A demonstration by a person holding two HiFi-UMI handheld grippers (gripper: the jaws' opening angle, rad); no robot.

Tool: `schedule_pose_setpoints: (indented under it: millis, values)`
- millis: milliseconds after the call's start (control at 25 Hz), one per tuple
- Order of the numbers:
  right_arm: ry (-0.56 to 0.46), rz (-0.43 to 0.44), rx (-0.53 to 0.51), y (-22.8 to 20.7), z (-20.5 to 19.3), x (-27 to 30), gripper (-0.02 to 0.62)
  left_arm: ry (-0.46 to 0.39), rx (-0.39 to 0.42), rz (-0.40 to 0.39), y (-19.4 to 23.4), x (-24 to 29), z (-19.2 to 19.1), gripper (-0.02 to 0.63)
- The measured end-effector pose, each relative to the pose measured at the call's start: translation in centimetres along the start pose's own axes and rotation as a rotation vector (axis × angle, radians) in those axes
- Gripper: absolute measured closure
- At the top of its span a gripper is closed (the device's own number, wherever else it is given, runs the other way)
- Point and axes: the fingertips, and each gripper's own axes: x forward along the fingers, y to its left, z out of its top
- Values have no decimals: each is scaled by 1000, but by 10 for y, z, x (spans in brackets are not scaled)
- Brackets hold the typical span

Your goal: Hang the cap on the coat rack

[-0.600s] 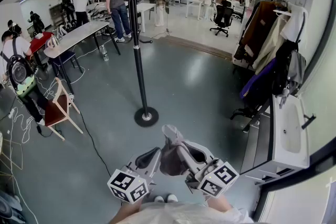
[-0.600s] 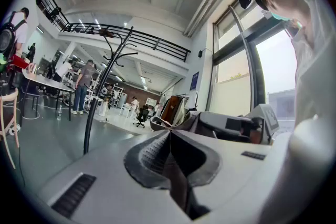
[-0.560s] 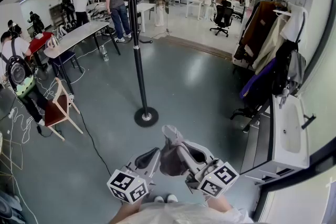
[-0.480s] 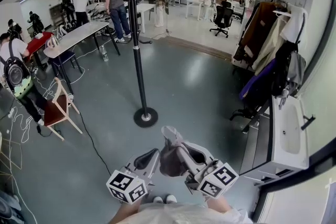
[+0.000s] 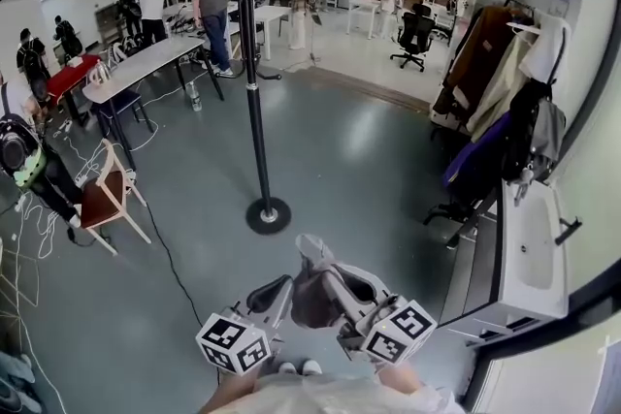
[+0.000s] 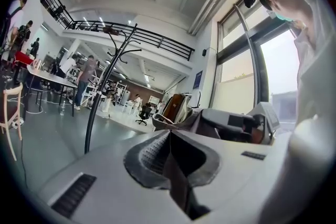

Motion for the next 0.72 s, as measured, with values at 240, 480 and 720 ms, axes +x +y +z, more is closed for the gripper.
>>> schedule_pose_setpoints:
  millis: [240, 480, 720]
  values:
    - [18, 28, -1, -5, 1, -2, 560, -18, -1, -7, -5, 14, 3, 589]
    - [63, 24, 9, -18, -14, -16, 560, -5, -56, -16, -11, 25, -20, 589]
    - [80, 13, 17, -28, -16, -23, 560, 19, -79, -18, -16, 34, -28, 589]
